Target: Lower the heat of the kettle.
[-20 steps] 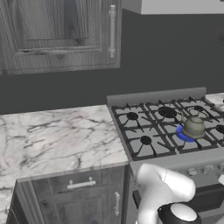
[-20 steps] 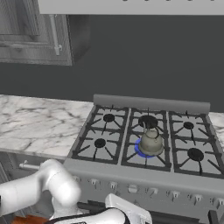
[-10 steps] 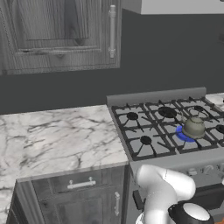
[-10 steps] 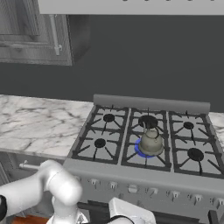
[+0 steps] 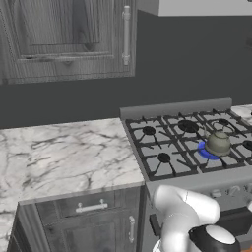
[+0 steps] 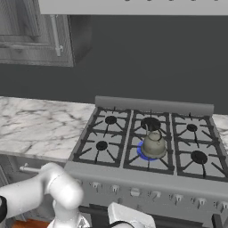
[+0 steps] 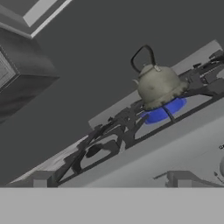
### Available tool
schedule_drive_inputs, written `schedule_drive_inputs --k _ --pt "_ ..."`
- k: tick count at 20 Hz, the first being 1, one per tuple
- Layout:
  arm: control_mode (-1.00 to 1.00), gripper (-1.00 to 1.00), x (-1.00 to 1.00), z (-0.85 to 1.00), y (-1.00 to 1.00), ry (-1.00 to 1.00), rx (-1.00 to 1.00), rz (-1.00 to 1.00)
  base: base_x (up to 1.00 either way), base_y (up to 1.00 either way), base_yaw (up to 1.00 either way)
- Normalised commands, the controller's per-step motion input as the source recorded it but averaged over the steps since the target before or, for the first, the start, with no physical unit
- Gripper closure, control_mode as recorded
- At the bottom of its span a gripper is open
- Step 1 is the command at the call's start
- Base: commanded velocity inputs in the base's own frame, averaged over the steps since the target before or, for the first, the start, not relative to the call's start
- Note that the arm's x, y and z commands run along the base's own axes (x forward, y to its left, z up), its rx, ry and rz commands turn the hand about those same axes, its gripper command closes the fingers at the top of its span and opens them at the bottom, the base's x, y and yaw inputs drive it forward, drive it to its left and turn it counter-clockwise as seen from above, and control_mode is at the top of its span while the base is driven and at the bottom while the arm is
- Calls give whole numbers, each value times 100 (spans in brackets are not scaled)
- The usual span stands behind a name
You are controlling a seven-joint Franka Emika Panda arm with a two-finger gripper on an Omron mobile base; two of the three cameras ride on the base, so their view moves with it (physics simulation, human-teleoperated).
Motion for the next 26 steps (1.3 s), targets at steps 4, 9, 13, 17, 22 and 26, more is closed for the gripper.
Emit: schedule_drive_inputs --k 4,9,13,17,22,26 --pt "-100 -100 0 -1 14 0 0 0 0 0 0" --pt "-100 -100 0 0 7 -3 2 0 0 0 0" --pt "-100 -100 0 0 4 -3 4 0 0 0 0" --pt "-100 -100 -6 0 5 -1 8 0 0 0 0" --pt "-100 -100 -3 0 2 0 6 0 0 0 0" --pt "-100 -100 0 0 0 0 1 0 0 0 0"
